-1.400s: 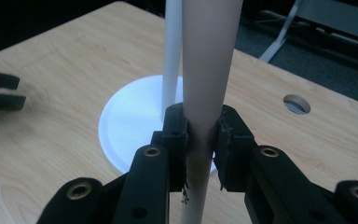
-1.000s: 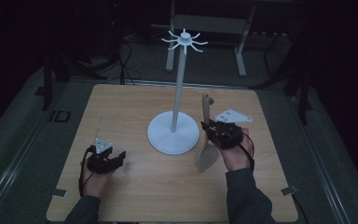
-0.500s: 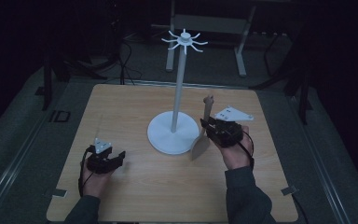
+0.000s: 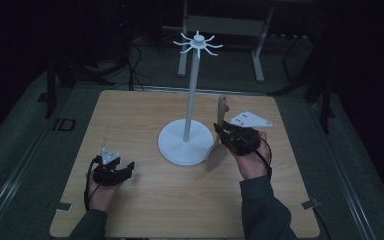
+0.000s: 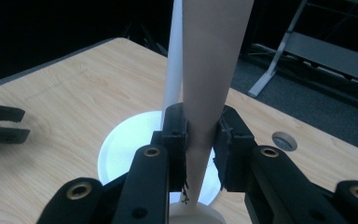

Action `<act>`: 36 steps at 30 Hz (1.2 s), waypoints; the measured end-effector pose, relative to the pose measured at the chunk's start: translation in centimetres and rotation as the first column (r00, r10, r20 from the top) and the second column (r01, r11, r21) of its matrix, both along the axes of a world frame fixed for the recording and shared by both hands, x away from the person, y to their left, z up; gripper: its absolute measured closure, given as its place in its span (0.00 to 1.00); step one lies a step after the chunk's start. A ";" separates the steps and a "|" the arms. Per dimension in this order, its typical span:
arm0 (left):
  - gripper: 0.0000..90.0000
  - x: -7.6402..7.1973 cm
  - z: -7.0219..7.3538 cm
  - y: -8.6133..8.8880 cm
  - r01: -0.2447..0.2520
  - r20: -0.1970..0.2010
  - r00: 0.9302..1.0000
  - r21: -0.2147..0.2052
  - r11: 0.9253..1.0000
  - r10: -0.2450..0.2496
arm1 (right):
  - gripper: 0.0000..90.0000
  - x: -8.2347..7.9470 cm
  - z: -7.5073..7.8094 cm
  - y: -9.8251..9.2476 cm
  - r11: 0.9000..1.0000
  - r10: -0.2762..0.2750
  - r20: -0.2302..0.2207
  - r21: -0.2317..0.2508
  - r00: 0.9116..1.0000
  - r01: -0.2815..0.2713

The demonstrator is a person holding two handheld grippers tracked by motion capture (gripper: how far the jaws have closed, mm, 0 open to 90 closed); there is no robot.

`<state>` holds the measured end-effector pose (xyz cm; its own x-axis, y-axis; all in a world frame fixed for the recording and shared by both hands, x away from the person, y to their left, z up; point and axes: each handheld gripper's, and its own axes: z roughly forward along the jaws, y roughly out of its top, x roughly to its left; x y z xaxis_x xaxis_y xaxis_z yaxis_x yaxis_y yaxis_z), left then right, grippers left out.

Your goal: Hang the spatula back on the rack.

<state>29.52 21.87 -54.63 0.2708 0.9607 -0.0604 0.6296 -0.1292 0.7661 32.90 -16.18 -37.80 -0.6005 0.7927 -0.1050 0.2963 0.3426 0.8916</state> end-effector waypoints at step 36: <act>0.46 0.1 0.0 -0.1 0.005 -0.005 1.000 -0.001 1.000 -0.005 | 0.84 2.3 4.3 0.4 0.997 0.008 0.052 0.071 0.999 -0.012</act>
